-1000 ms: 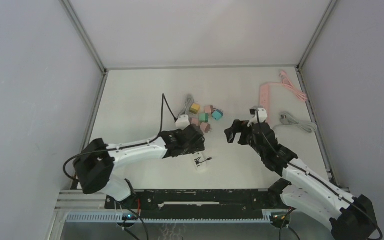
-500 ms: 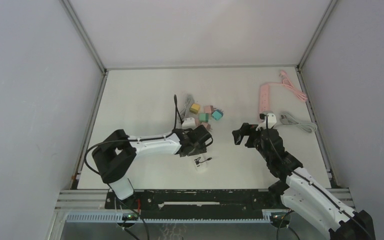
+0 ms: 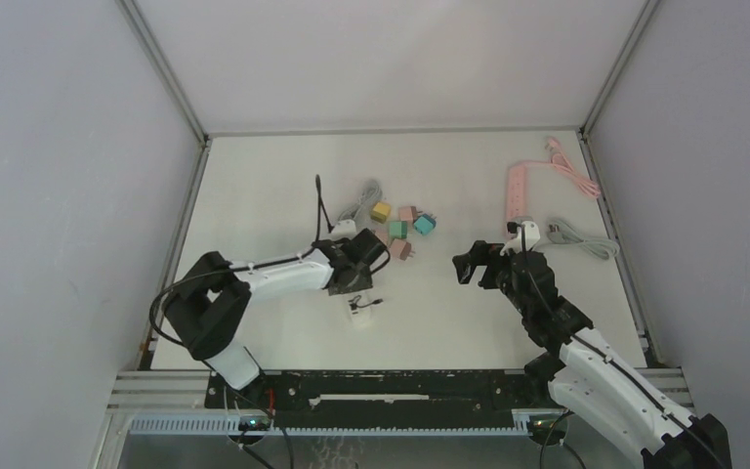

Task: Insert the plug
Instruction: Move the socket to the center of the board.

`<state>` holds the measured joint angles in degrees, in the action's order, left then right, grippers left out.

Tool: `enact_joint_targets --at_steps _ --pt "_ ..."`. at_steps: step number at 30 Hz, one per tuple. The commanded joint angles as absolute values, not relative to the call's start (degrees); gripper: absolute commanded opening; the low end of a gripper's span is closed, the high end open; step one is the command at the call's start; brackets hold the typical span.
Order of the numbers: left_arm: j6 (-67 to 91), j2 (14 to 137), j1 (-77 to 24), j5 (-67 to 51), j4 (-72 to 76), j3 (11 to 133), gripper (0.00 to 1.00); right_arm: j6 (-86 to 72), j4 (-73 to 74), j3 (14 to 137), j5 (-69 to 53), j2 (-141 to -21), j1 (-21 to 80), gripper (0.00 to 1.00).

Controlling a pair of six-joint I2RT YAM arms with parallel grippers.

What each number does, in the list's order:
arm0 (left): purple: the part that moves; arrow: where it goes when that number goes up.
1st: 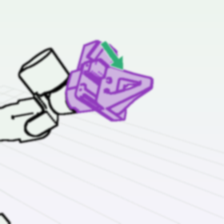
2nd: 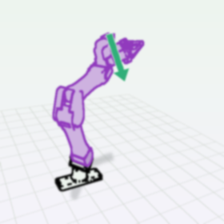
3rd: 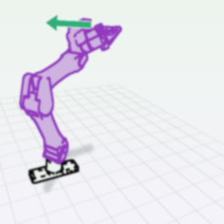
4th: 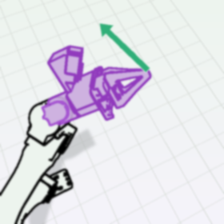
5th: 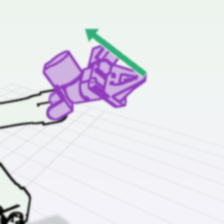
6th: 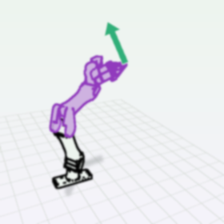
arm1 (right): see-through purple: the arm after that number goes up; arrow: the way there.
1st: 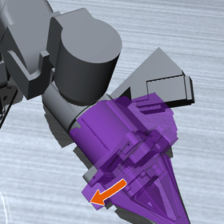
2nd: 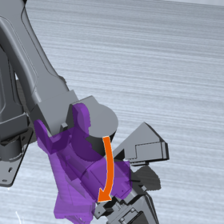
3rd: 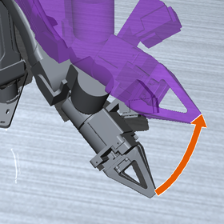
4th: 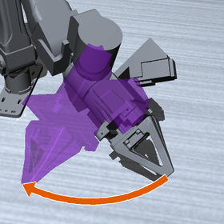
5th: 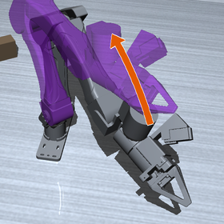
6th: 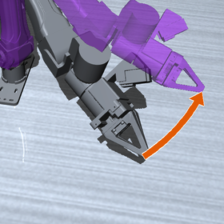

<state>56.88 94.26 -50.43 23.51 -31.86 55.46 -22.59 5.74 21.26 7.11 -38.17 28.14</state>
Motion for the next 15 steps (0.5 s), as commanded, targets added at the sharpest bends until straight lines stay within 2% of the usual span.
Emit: enact_joint_targets --at_steps 1,15 --pt "47.1 89.1 -42.9 28.5 -32.5 52.5 0.42 -20.9 3.6 21.4 6.0 -37.1 27.4 1.0" --pt "31.3 93.6 -17.6 25.9 -28.5 58.2 0.44 -20.8 3.4 21.7 4.6 -37.4 25.7 0.99"
